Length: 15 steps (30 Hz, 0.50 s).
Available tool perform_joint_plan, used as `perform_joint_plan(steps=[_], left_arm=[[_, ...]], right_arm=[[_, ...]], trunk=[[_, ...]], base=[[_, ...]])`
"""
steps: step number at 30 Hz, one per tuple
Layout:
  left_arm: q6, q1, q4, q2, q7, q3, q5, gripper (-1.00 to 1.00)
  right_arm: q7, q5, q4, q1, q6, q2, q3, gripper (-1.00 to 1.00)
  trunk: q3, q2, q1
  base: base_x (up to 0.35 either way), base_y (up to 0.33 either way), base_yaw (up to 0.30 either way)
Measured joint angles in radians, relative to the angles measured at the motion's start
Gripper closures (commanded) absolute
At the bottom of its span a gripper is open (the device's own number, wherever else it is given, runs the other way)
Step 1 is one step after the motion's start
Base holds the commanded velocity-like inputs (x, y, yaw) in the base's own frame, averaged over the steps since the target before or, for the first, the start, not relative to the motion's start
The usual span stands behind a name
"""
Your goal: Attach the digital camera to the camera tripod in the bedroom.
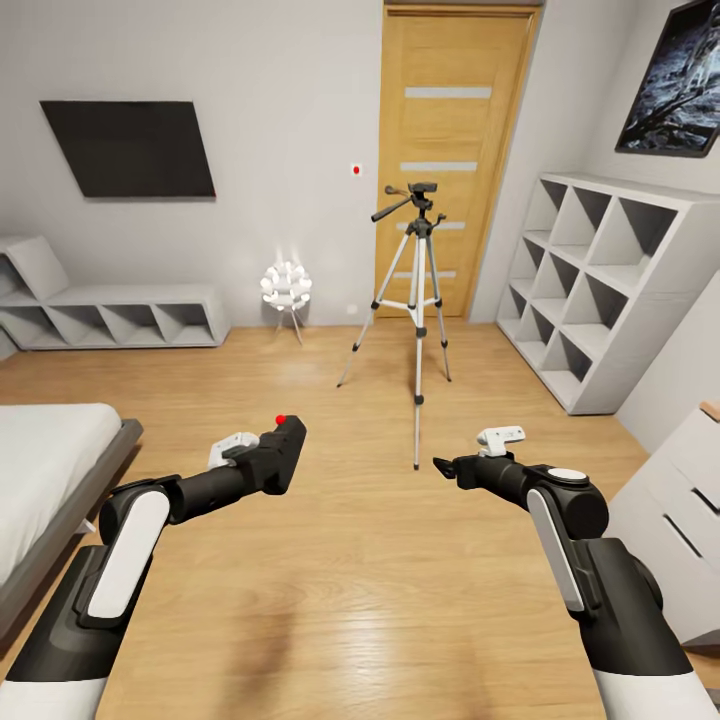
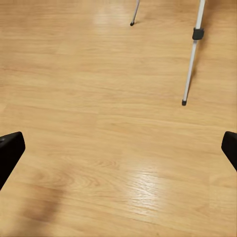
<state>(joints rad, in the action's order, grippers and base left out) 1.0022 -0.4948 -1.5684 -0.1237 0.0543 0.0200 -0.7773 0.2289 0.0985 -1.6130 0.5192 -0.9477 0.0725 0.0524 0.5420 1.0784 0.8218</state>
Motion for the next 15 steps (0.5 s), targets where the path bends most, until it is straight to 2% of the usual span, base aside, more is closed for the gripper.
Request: perform_joint_plan(steps=[8, 15], left_arm=[[-0.007, 0.007, 0.033, -0.001, 0.001, 0.0, 0.003, 1.0], [-0.014, 0.034, 0.047, 0.001, 0.002, 0.003, 0.003, 1.0]], right_arm=[[0.0, 0.0, 0.0, 0.0, -0.001, 0.0, -0.002, -1.0], [0.0, 0.0, 0.0, 0.0, -0.001, 0.0, -0.001, -1.0]], trunk=[[-0.025, -0.056, -0.031], [-0.047, -0.105, -0.058]], base=[[0.0, 0.0, 0.0], [0.0, 0.0, 0.0]])
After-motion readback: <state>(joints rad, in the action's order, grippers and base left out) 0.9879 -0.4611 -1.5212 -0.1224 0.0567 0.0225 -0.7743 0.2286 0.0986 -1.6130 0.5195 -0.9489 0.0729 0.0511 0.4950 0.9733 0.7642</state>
